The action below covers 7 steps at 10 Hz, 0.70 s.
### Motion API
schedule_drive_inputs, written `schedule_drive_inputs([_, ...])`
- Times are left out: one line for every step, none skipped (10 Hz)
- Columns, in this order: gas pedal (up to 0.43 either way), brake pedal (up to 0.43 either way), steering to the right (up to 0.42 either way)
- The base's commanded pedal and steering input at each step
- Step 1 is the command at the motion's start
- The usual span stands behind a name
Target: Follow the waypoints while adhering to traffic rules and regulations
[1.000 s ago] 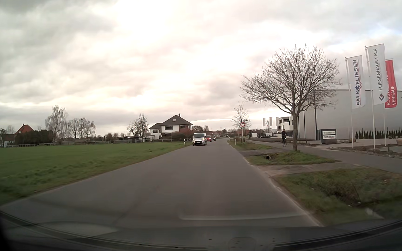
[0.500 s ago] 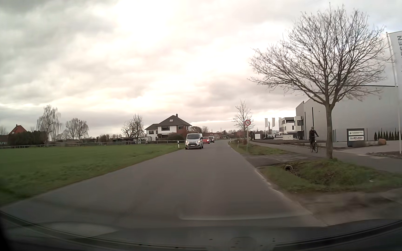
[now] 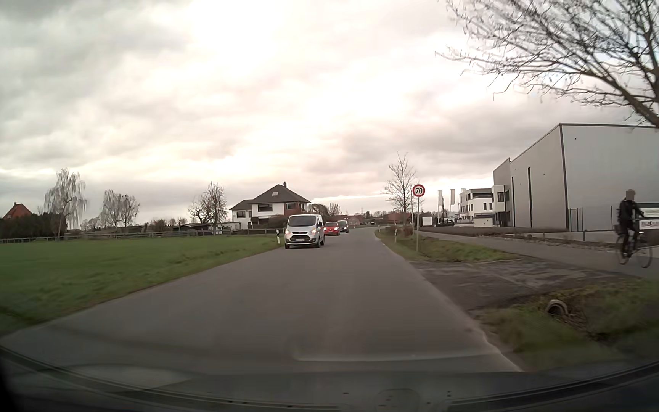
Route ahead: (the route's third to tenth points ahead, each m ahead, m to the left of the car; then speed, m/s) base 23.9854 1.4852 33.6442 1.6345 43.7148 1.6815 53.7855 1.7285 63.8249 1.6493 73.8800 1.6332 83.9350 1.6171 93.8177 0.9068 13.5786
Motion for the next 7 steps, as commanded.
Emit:
schedule_drive_inputs([0.150,0.000,0.002])
schedule_drive_inputs([0.150,0.000,0.002])
schedule_drive_inputs([0.157,0.000,0.002])
schedule_drive_inputs([0.169,0.000,0.002])
schedule_drive_inputs([0.228,0.000,0.002])
schedule_drive_inputs([0.370,0.000,0.002])
schedule_drive_inputs([0.441,0.000,0.002])
